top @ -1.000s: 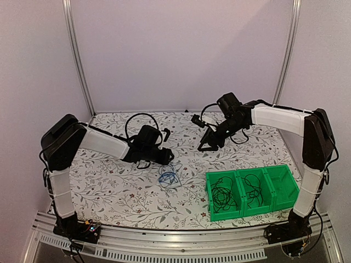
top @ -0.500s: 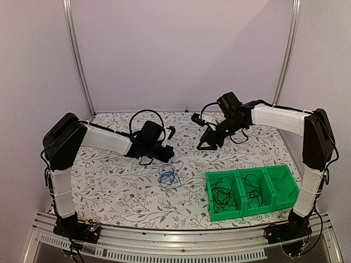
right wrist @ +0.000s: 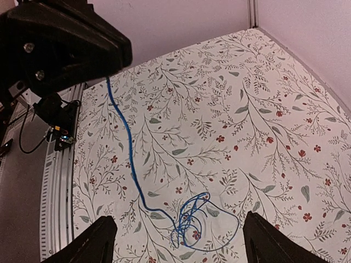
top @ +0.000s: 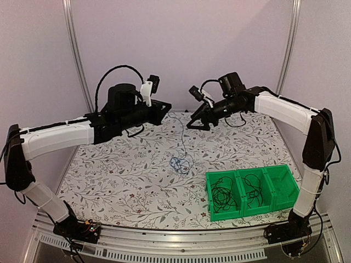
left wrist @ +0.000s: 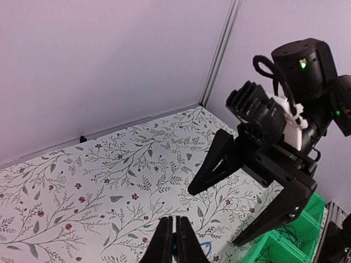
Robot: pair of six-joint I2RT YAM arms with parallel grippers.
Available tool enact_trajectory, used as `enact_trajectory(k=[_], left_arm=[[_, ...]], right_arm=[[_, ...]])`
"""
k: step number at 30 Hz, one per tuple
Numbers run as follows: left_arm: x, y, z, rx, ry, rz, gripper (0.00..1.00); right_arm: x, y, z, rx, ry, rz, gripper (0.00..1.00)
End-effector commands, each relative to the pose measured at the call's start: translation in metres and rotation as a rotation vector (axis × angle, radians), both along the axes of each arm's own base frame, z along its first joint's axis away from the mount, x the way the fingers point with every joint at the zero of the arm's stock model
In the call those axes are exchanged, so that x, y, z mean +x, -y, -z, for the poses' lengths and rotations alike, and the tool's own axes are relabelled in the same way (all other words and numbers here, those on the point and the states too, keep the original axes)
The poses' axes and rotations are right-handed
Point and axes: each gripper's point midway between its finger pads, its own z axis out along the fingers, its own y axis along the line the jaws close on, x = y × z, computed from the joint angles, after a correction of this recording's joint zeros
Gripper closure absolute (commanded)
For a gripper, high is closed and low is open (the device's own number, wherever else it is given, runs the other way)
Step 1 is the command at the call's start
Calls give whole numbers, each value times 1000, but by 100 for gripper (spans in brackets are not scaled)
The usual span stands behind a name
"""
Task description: Untangle the cables
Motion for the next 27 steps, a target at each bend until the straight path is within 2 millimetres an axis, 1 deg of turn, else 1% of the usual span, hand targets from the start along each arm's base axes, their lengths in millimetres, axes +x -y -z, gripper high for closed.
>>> enact_trajectory(k=[1, 4, 7, 8, 10, 11, 12, 14, 15, 17, 18, 19, 21, 26, 27], left_arm=[[-2, -4, -20, 1, 40, -34, 100], [-4, -7, -30, -8, 56, -41, 100], [-8, -8, -42, -27, 70, -40, 100], [-9, -7, -46, -34, 75, -39, 100], [-14, -7, -58, -51, 91, -33, 100], [-17, -6, -67, -61, 104, -29, 100], [-19, -6, -74, -66, 115, -28, 100], [-23, -7, -87, -78, 131, -28, 100], [-25, -8, -96, -87, 141, -31, 100], [-27, -11, -108, -102, 154, -39, 100], [-28, -13, -115, -109, 162, -46, 100], [-30, -15, -123, -119, 176, -56, 100], [-35, -19, -144, -143, 209, -64, 100], [-51, -25, -202, -189, 303, -68, 100], [-54, -25, -211, -194, 311, -63, 100]], right_arm=[[-20, -21, -36, 163, -97, -125, 15], [-25, -30, -35, 179, -98, -159, 15], [-23, -42, -27, 170, -99, -145, 15], [-22, -46, -23, 164, -101, -137, 17], [-14, -54, -6, 133, -115, -97, 24], [-11, -57, -1, 120, -122, -74, 27], [-7, -60, 9, 104, -140, -55, 32], [-1, -64, 19, 97, -171, -35, 41], [0, -65, 24, 96, -180, -32, 51], [3, -68, 35, 91, -200, -29, 81], [3, -69, 40, 90, -210, -28, 89], [2, -70, 46, 91, -218, -30, 91], [0, -70, 54, 97, -241, -35, 91], [-4, -72, 73, 89, -293, -56, 91], [-5, -72, 76, 88, -301, -59, 91]])
